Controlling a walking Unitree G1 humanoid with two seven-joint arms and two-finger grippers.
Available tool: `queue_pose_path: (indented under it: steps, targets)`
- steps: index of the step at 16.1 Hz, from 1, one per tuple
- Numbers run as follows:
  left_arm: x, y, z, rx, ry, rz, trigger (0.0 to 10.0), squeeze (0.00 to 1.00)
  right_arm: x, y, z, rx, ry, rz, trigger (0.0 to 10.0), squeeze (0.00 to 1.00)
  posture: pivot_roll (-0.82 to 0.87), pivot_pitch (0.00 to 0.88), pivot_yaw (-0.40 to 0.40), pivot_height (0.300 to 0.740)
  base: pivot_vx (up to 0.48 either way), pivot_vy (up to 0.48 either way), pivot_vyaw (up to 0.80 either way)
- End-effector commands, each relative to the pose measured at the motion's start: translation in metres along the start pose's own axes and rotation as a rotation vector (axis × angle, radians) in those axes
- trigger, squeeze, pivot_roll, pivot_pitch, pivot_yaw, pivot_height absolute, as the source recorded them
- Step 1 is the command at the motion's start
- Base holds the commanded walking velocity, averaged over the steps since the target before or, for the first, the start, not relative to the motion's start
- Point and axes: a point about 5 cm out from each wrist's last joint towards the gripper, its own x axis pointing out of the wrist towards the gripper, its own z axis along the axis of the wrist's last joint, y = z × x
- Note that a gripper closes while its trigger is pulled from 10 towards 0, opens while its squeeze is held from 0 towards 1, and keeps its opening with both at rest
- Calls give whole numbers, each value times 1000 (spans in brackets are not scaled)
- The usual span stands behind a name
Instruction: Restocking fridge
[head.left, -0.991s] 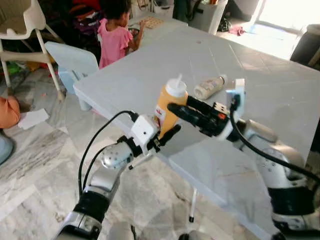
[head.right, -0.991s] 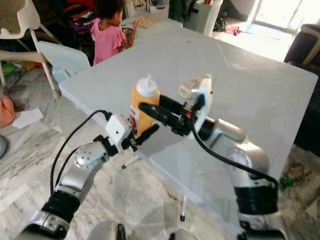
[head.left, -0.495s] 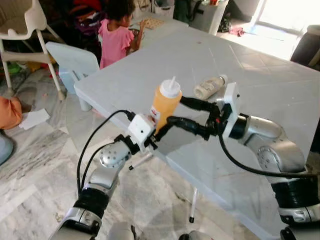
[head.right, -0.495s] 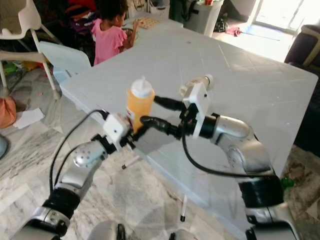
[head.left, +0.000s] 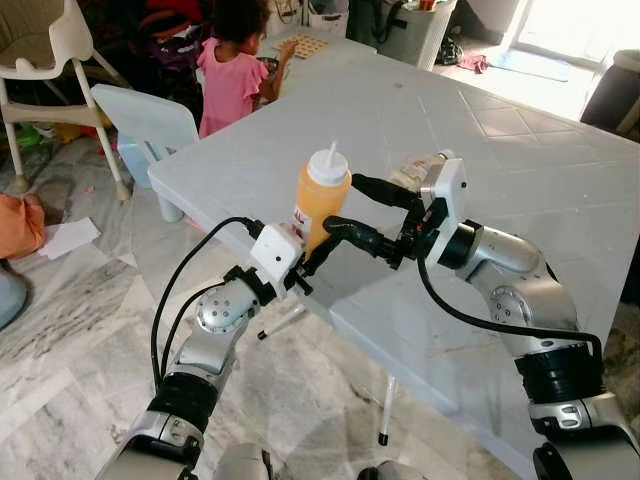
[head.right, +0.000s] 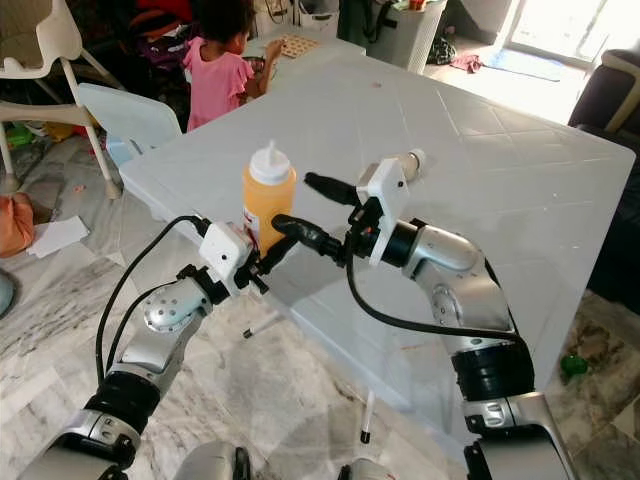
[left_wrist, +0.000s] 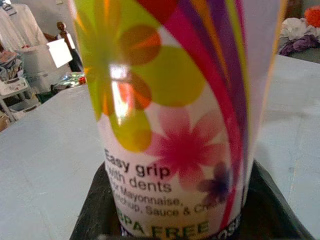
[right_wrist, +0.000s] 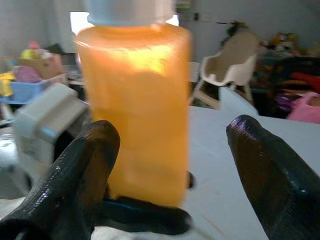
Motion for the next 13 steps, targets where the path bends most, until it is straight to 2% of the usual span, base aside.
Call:
queue_pose_path:
  steps: [1, 4, 6, 8, 13]
  targets:
    - [6, -3, 4, 21, -15, -35, 0, 0, 5, 3, 13, -33, -30, 66, 10000, 0, 19, 0, -3, 740, 0, 0, 0]
    - [6, -9, 2, -3, -12, -60, 1843, 0, 5, 2, 17, -24, -38, 117, 10000, 0, 19, 0, -3, 740, 0, 0, 0]
    - [6, -11, 2, 1, -14, -77, 1882, 0, 6, 0, 19, -31, -48, 101, 10000, 0, 19, 0, -3, 740, 0, 0, 0]
    - [7, -19, 3, -13, -21, -118, 2549, 0, 12, -3, 20, -51, -62, 81, 10000, 0, 16, 0, -1, 740, 0, 0, 0]
    - [8, -27, 3, -16, -30, -135, 2588, 0, 22, -8, 22, -76, -72, 65, 10000, 0, 20, 0, -6, 740, 0, 0, 0]
